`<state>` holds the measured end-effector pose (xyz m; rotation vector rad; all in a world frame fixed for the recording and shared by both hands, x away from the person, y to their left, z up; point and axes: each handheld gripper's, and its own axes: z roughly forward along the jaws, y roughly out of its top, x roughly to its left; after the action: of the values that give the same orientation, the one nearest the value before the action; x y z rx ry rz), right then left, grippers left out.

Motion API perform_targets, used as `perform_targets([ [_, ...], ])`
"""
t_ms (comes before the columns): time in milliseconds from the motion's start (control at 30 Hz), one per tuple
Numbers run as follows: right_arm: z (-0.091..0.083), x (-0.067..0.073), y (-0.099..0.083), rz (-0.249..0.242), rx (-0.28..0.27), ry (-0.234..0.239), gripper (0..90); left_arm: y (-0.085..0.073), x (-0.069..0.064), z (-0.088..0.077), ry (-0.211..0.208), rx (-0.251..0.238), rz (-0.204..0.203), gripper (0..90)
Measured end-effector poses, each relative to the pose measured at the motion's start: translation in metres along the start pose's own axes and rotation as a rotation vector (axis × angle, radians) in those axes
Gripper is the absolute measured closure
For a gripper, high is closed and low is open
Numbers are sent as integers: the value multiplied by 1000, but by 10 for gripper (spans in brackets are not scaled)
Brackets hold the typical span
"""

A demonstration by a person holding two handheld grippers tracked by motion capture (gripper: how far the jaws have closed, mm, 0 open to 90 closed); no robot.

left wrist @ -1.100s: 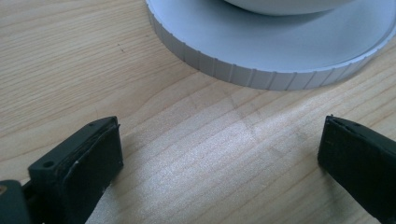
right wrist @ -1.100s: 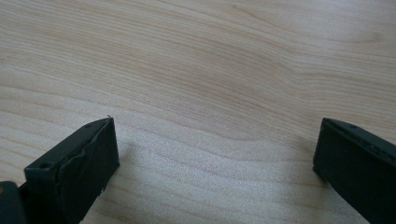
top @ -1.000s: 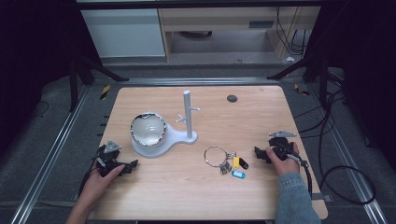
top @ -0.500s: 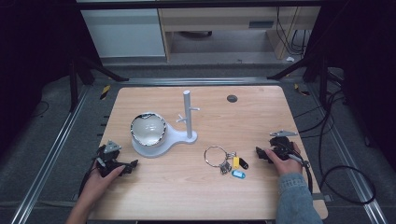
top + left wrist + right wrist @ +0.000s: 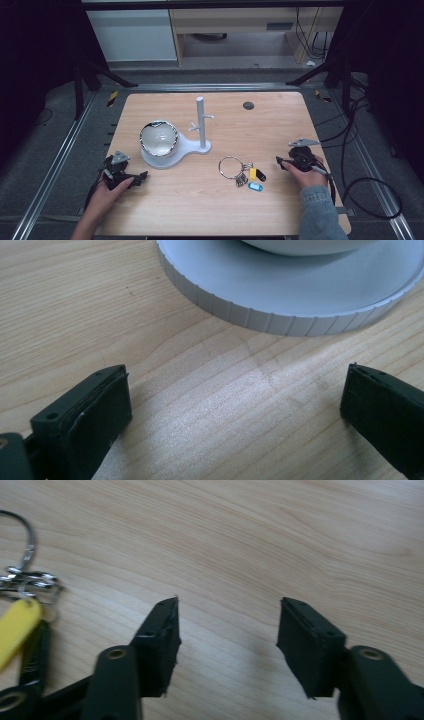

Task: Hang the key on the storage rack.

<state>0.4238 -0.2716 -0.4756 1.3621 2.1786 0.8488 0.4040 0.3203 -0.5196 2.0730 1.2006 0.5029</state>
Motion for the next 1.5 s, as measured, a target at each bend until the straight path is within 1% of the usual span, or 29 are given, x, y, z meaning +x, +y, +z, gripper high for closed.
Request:
perform_targets([
  [33, -1, 3, 2, -24, 13, 12, 503, 0, 0, 0, 1, 0, 0, 0],
  [67, -1, 3, 2, -24, 13, 12, 503, 0, 0, 0, 1, 0, 0, 0],
  [100, -5, 9, 7, -60, 23, 39, 538, 0, 0, 0, 0, 0, -1, 0],
  [133, -5, 9, 7, -60, 23, 39, 538, 0, 0, 0, 0, 0, -1, 0],
  [167, -7, 11, 12, -93, 46, 57, 564, 0, 0, 0, 2, 2, -1, 0],
  [233, -10, 14, 19, -135, 75, 75, 593, 0, 0, 0, 3, 2, -2, 0],
  [367, -12, 22, 32, -221, 139, 129, 634, 0, 0, 0, 3, 2, -2, 0],
  [400, -11, 24, 34, -233, 149, 141, 649, 0, 0, 0, 3, 3, -2, 0],
  [467, -9, 29, 38, -273, 177, 173, 666, 0, 0, 0, 3, 3, -3, 0],
  [500, -9, 29, 38, -273, 177, 173, 666, 0, 0, 0, 4, 2, -3, 0],
  [533, -5, 36, 42, -321, 222, 200, 695, 0, 0, 0, 4, 2, -3, 0],
  [633, 0, 45, 47, -357, 260, 224, 743, 0, 0, 0, 4, 2, -3, 0],
  [700, 3, 52, 51, -379, 281, 244, 756, 0, 0, 0, 4, 2, -3, 0],
  [733, 3, 52, 51, -379, 281, 244, 756, 0, 0, 0, 4, 2, -3, 0],
  [767, 4, 58, 55, -393, 294, 252, 785, 0, 0, 0, 4, 2, -3, 0],
  [833, 3, 64, 59, -394, 297, 260, 809, 0, 0, 0, 4, 2, -3, 0],
  [867, 3, 64, 59, -394, 297, 260, 809, 0, 0, 0, 4, 2, -3, 0],
  [900, 2, 71, 61, -402, 308, 267, 825, 0, 0, 0, 4, 2, -3, 0],
  [933, 1, 75, 61, -405, 314, 273, 829, 0, 0, 0, 4, 2, -3, 0],
  [1000, 1, 77, 61, -411, 316, 276, 831, 0, 0, 0, 4, 2, -3, 0],
  [1033, 2, 85, 60, -419, 326, 282, 840, 0, 0, 0, 4, 2, -3, 0],
  [1167, 4, 95, 59, -414, 333, 286, 836, 0, 0, 0, 5, 2, -5, 0],
  [1233, 5, 100, 59, -412, 335, 298, 831, 0, 0, 0, 5, 0, -7, 0],
  [1267, 5, 100, 59, -412, 335, 298, 831, 0, 0, 0, 5, 0, -7, 0],
  [1300, 6, 104, 57, -420, 337, 293, 811, 0, -1, 0, 6, -1, -7, 0],
  [1400, 7, 106, 57, -419, 335, 292, 809, 0, 0, 0, 5, 0, -7, 0],
  [1500, 12, 113, 57, -423, 351, 298, 819, 0, -1, 0, 5, 0, -7, 0],
])
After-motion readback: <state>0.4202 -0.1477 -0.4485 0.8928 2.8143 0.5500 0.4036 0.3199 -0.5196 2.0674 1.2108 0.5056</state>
